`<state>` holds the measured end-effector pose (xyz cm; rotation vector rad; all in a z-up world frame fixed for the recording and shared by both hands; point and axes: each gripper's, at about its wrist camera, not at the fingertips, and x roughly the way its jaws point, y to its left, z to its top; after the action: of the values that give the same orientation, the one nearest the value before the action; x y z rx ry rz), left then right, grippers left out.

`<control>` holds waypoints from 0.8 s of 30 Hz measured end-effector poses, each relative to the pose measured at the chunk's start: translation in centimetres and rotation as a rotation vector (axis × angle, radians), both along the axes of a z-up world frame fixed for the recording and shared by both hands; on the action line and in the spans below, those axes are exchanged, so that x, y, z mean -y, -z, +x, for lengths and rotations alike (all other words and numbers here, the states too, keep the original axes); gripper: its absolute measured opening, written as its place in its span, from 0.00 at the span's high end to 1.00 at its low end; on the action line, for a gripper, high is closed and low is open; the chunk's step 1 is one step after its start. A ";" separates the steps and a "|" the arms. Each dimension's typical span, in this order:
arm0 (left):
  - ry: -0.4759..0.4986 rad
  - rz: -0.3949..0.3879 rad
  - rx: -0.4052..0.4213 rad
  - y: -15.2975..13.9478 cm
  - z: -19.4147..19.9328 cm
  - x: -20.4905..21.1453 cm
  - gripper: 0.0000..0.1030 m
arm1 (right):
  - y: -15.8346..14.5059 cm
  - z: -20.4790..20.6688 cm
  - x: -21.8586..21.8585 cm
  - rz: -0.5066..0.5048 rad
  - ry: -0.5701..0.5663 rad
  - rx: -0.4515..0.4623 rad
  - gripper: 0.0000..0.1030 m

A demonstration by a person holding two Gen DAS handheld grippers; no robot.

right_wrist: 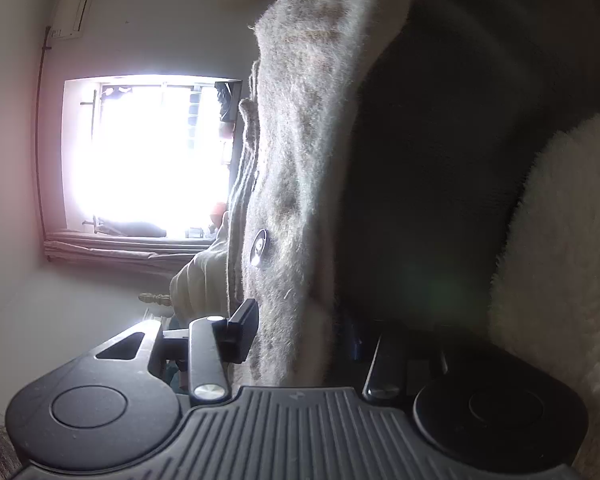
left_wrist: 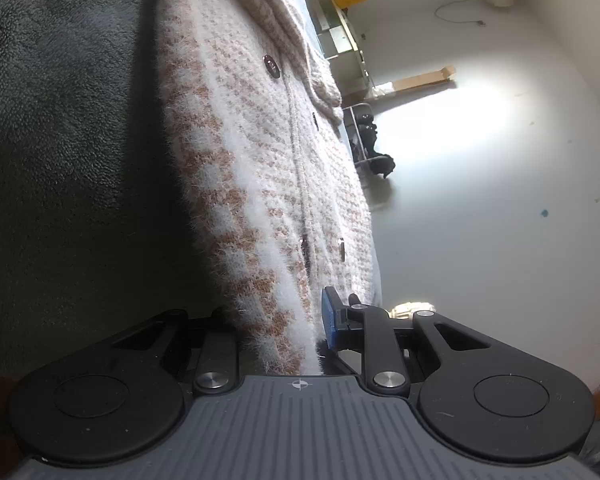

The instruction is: Fold clothes

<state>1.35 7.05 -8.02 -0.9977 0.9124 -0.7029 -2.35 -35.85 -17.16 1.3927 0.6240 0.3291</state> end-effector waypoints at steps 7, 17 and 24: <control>0.000 0.010 -0.001 0.1 -0.3 -0.1 0.79 | -1.5 -0.9 0.0 -0.080 -0.002 0.032 0.83; 0.007 0.006 0.068 -1.5 0.7 0.9 0.79 | -6.2 -2.2 -0.9 -0.299 -0.011 0.145 0.88; -0.006 -0.017 0.149 -3.5 2.1 1.1 0.81 | -9.8 -1.8 -1.7 -0.394 -0.017 0.234 0.88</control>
<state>3.43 6.00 -4.48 -0.9496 0.7743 -0.7701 -4.17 -34.10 -7.41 0.9555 0.4764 0.3547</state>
